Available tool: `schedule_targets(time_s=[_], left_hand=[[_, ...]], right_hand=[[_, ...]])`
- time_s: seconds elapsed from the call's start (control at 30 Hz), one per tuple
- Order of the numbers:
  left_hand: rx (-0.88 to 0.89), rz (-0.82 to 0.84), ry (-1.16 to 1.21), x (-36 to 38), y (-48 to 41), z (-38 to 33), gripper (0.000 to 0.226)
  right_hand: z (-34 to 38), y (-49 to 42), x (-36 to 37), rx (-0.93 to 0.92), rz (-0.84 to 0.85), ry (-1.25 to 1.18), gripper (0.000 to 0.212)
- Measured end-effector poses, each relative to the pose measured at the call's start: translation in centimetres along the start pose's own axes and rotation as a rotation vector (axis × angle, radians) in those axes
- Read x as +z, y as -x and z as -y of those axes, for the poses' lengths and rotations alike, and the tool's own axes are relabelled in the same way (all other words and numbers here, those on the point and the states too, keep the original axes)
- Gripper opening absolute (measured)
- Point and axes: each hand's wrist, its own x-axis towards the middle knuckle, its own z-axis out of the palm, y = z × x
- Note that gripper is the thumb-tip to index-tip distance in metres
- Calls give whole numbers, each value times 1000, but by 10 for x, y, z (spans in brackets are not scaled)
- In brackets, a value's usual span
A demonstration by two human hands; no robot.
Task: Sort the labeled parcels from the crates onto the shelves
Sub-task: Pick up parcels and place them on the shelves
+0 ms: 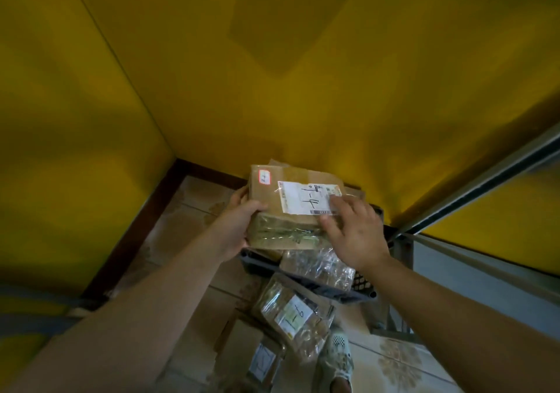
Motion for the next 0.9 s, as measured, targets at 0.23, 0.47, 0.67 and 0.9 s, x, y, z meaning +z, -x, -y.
schedule_targets(time_s=[0.23,0.47,0.67,0.9], left_hand=[[147,13,89,-14,-11,30,86],[85,-27,96,-1,-39,32,72],[-30,0,-349,7,-67,-7,47],[69,-100,-51,48,-89,11,35]], right_hand=[[-14,-26,20,578,208,-1023,58],[-66,-52,13,519,563,-1126,32],[-85,-92,-11,460,656,-1052,30],[-72,-115,10,607,207,-1298,77]])
